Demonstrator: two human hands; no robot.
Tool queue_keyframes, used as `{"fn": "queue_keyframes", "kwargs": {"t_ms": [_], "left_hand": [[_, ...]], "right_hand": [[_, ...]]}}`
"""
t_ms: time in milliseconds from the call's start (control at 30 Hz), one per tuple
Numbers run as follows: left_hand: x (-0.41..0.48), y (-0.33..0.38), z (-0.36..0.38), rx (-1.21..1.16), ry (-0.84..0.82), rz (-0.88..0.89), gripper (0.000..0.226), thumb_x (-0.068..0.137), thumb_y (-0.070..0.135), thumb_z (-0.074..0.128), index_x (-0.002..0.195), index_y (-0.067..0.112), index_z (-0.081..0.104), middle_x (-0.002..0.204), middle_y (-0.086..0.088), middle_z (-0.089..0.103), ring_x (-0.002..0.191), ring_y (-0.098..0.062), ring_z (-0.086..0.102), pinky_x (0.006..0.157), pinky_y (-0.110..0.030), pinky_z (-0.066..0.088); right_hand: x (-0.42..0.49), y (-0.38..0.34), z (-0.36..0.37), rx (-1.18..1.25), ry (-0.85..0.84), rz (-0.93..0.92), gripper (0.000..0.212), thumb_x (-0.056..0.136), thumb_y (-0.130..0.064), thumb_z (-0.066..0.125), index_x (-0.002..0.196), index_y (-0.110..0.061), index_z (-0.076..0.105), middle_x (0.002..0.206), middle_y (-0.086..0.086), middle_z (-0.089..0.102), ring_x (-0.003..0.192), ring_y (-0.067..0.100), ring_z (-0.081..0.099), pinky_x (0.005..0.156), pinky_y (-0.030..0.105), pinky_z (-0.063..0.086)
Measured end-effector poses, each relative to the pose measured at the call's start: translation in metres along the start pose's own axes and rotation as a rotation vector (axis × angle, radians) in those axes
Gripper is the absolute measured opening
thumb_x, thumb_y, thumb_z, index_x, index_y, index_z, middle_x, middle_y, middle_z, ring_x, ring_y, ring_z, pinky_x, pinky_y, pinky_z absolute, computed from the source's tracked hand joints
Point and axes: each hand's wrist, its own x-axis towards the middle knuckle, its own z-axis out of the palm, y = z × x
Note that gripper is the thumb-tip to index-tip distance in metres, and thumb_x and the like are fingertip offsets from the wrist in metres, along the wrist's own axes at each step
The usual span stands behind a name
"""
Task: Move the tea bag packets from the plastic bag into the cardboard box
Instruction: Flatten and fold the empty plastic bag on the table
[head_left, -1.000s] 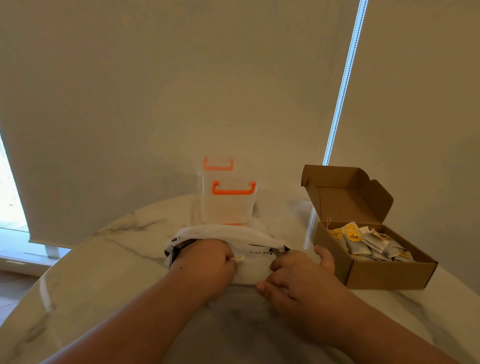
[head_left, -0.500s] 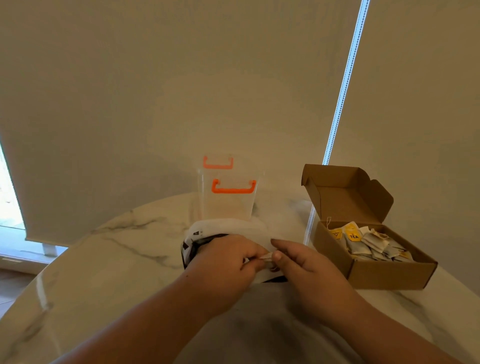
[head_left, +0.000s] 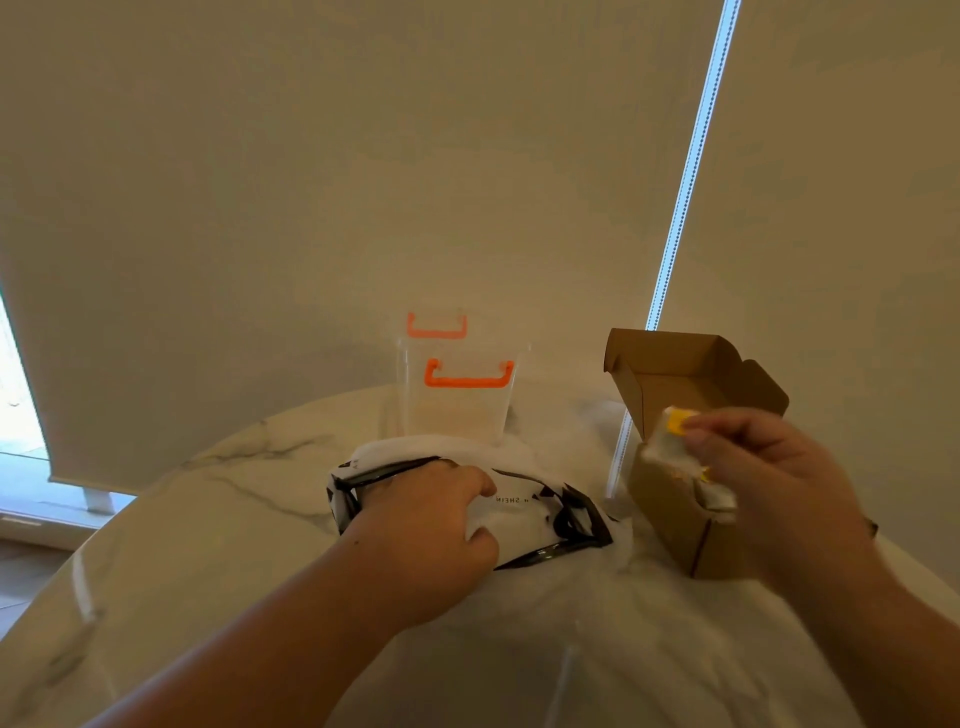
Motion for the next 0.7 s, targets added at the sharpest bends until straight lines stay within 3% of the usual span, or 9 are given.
{"fn": "queue_keyframes", "kwargs": {"t_ms": [67,167,233,333,433,500,567,633,700], "left_hand": [[-0.001,-0.002,0.001,0.015,-0.018,0.020,0.063,0.085,0.043,0.053,0.144,0.044,0.030,0.144,0.017,0.041,0.131,-0.010,0.041,0.111,-0.039,0.037],[-0.001,-0.004,0.002,0.018,-0.017,0.056,0.077,0.082,0.045,0.056,0.147,0.048,0.016,0.148,0.021,0.033,0.133,-0.009,0.037,0.111,-0.039,0.037],[-0.001,-0.004,0.002,0.022,-0.006,0.075,0.084,0.080,0.048,0.058,0.148,0.049,0.008,0.149,0.021,0.029,0.133,-0.008,0.036,0.110,-0.038,0.037],[-0.004,-0.001,-0.001,0.010,0.022,0.083,0.096,0.078,0.053,0.063,0.147,0.050,-0.004,0.151,0.022,0.025,0.132,-0.006,0.036,0.111,-0.036,0.037],[-0.007,0.005,-0.007,0.037,0.041,0.084,0.112,0.071,0.057,0.069,0.144,0.051,-0.015,0.152,0.020,0.023,0.136,-0.008,0.031,0.112,-0.039,0.034],[-0.008,0.007,-0.010,0.061,0.048,0.071,0.120,0.067,0.058,0.072,0.143,0.051,-0.021,0.153,0.019,0.020,0.138,-0.010,0.026,0.114,-0.039,0.031],[-0.007,0.007,-0.009,0.087,0.076,0.068,0.124,0.064,0.060,0.072,0.143,0.049,-0.023,0.155,0.018,0.017,0.141,-0.011,0.020,0.117,-0.041,0.025],[-0.005,0.005,-0.006,0.123,0.091,0.052,0.127,0.061,0.064,0.070,0.142,0.048,-0.025,0.157,0.016,0.013,0.144,-0.014,0.014,0.120,-0.048,0.017],[-0.005,0.008,-0.004,0.147,0.087,0.043,0.127,0.059,0.066,0.070,0.142,0.048,-0.025,0.158,0.014,0.008,0.146,-0.016,0.008,0.119,-0.053,0.012]], "right_hand": [[0.017,0.007,-0.024,-0.039,0.148,-0.014,0.011,0.088,-0.020,0.068,0.084,-0.029,0.074,0.081,-0.003,0.071,0.074,0.016,0.062,0.067,0.033,0.049],[0.041,0.028,-0.050,-0.240,0.299,0.017,0.007,0.090,-0.025,0.064,0.088,-0.027,0.070,0.085,-0.003,0.069,0.078,0.017,0.062,0.065,0.029,0.045],[0.053,0.057,-0.061,-0.496,0.247,0.084,0.008,0.090,-0.023,0.063,0.093,-0.029,0.069,0.089,0.000,0.069,0.078,0.020,0.061,0.067,0.032,0.045],[0.064,0.088,-0.066,-0.931,0.024,0.279,0.021,0.089,-0.030,0.057,0.104,-0.035,0.070,0.104,0.001,0.067,0.090,0.026,0.061,0.085,0.042,0.049],[0.071,0.093,-0.065,-1.121,-0.025,0.287,0.029,0.087,-0.037,0.051,0.109,-0.042,0.071,0.116,0.003,0.061,0.099,0.031,0.058,0.089,0.046,0.050],[0.069,0.087,-0.060,-1.118,0.033,0.207,0.029,0.089,-0.037,0.051,0.109,-0.039,0.072,0.118,0.005,0.058,0.106,0.034,0.054,0.092,0.047,0.048],[0.058,0.070,-0.049,-0.951,0.086,0.030,0.032,0.088,-0.036,0.049,0.109,-0.031,0.072,0.118,0.008,0.057,0.108,0.030,0.052,0.091,0.045,0.046],[0.037,0.036,-0.032,-0.692,0.087,-0.181,0.037,0.085,-0.035,0.046,0.109,-0.024,0.071,0.113,0.004,0.057,0.101,0.015,0.049,0.084,0.030,0.044],[0.002,-0.006,-0.013,-0.502,0.042,-0.400,0.029,0.086,-0.035,0.048,0.105,-0.029,0.068,0.103,-0.011,0.058,0.092,0.002,0.051,0.075,0.009,0.040]]}}
